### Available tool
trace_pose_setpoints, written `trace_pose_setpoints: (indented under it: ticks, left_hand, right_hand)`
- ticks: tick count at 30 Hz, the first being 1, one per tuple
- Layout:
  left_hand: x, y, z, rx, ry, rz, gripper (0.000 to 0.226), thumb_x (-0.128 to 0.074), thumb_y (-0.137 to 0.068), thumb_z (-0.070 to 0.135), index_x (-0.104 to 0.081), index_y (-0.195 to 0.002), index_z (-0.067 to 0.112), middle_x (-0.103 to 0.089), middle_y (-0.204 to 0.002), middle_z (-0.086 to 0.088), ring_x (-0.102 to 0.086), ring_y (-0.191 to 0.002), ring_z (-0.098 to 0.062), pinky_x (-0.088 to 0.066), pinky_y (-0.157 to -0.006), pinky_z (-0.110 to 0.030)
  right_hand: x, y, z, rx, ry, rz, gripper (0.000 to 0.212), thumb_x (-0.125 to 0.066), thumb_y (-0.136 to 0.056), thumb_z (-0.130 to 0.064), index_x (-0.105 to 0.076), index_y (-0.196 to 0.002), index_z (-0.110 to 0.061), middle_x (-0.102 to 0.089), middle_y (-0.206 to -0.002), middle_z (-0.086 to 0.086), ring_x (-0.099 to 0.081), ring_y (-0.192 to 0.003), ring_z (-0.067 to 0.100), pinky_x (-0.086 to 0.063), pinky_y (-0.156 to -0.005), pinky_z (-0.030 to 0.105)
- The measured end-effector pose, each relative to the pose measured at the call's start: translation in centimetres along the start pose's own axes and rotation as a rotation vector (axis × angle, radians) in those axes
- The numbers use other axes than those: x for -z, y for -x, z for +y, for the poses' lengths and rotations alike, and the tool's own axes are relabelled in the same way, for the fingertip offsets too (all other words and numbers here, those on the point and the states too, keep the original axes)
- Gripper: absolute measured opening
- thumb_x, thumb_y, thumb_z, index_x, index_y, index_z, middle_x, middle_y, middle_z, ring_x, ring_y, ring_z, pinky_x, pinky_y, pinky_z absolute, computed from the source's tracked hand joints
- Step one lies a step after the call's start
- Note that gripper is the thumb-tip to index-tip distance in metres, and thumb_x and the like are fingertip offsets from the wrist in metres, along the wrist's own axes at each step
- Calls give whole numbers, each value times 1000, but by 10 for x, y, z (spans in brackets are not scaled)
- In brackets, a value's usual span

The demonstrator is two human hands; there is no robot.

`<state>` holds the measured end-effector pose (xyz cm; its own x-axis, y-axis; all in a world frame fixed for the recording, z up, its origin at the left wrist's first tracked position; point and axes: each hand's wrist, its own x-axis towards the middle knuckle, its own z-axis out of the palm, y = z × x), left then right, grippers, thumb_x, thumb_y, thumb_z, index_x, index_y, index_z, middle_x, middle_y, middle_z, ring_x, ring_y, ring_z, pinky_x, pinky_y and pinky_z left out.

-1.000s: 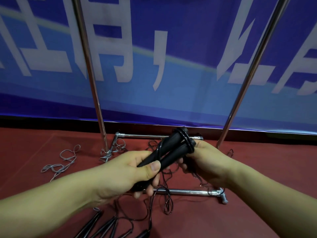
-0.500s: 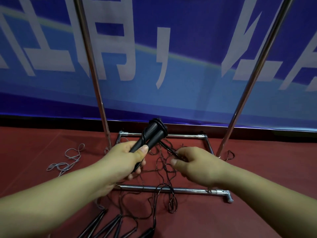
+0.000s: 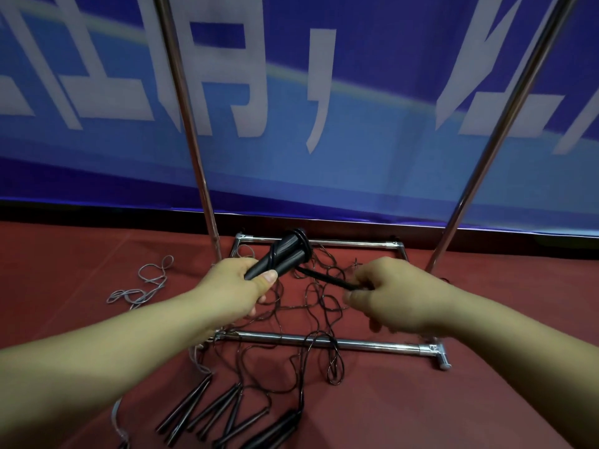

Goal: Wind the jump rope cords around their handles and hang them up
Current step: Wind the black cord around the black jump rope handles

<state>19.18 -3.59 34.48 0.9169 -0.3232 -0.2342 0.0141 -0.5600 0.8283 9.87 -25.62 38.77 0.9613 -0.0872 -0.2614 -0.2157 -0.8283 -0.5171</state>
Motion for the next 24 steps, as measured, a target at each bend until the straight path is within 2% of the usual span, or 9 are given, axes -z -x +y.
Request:
trace_pose_setpoints:
  ticks: [3, 6, 8, 12, 15, 17, 19, 20, 24]
  left_hand:
    - [4, -3, -5, -22, -66, 5, 18, -58, -100, 33, -65, -90, 19, -65, -75, -2, -56, -56, -13, -43, -53, -23]
    - [5, -3, -6, -74, -194, -20, 21, -58, -100, 34, -66, -93, 15, -64, -73, -2, -56, -59, -15, -46, -60, -30]
    - [4, 0, -3, -74, -228, -66, 18, -59, -100, 34, -66, -95, 18, -64, -72, 0, -56, -57, -13, -46, -59, -28]
    - [-2, 9, 9, -112, -394, -219, 18, -58, -99, 38, -64, -98, 21, -60, -69, 3, -54, -56, -11, -45, -58, -28]
    - [-5, 19, 20, -167, -476, -338, 19, -56, -100, 41, -61, -97, 23, -53, -67, 5, -49, -53, -10, -42, -54, -27]
    - [-5, 24, 25, -213, -529, -415, 20, -55, -100, 41, -60, -99, 22, -50, -65, 9, -46, -51, -6, -40, -55, -23]
    - [-5, 29, 30, -259, -560, -508, 18, -56, -100, 39, -59, -98, 22, -49, -66, 10, -43, -50, -1, -38, -54, -18]
    - [-5, 31, 32, -283, -564, -548, 15, -56, -100, 38, -58, -96, 24, -48, -66, 10, -43, -49, -1, -37, -53, -16]
    - [-2, 35, 35, -346, -543, -594, 15, -58, -100, 35, -58, -94, 22, -46, -66, 9, -41, -50, -2, -35, -51, -15]
  right_hand:
    - [9, 1, 4, -14, 57, 50, 39, -59, -96, -42, -60, -70, -13, -69, -62, 3, -67, -61, 14, -44, -52, 22]
    - [13, 1, 5, 49, 69, 105, 45, -58, -96, -44, -51, -63, -15, -52, -55, 0, -50, -54, 15, -36, -48, 22]
    - [13, 3, 3, 104, 58, 151, 40, -58, -96, -44, -56, -68, -15, -49, -55, -4, -44, -51, 10, -33, -45, 18]
    - [18, 9, 1, 201, 20, 309, 29, -59, -95, -42, -65, -78, -19, -63, -67, 1, -57, -64, 17, -44, -59, 29]
    - [19, 10, 5, 209, 22, 409, 26, -57, -96, -43, -64, -79, -24, -60, -63, -5, -56, -59, 10, -40, -53, 23]
    - [17, 8, 10, 221, 50, 435, 27, -57, -95, -45, -66, -80, -25, -60, -62, -6, -56, -60, 8, -41, -54, 22]
    - [15, 7, 14, 237, 78, 438, 27, -59, -93, -47, -70, -83, -25, -64, -68, -6, -59, -67, 7, -49, -62, 30]
    - [15, 7, 15, 240, 79, 430, 26, -60, -92, -48, -71, -83, -27, -66, -72, -7, -60, -71, 6, -50, -65, 30]
    - [16, 6, 17, 212, -20, 385, 18, -68, -87, -47, -67, -74, -36, -67, -71, -14, -60, -71, -3, -40, -59, 10]
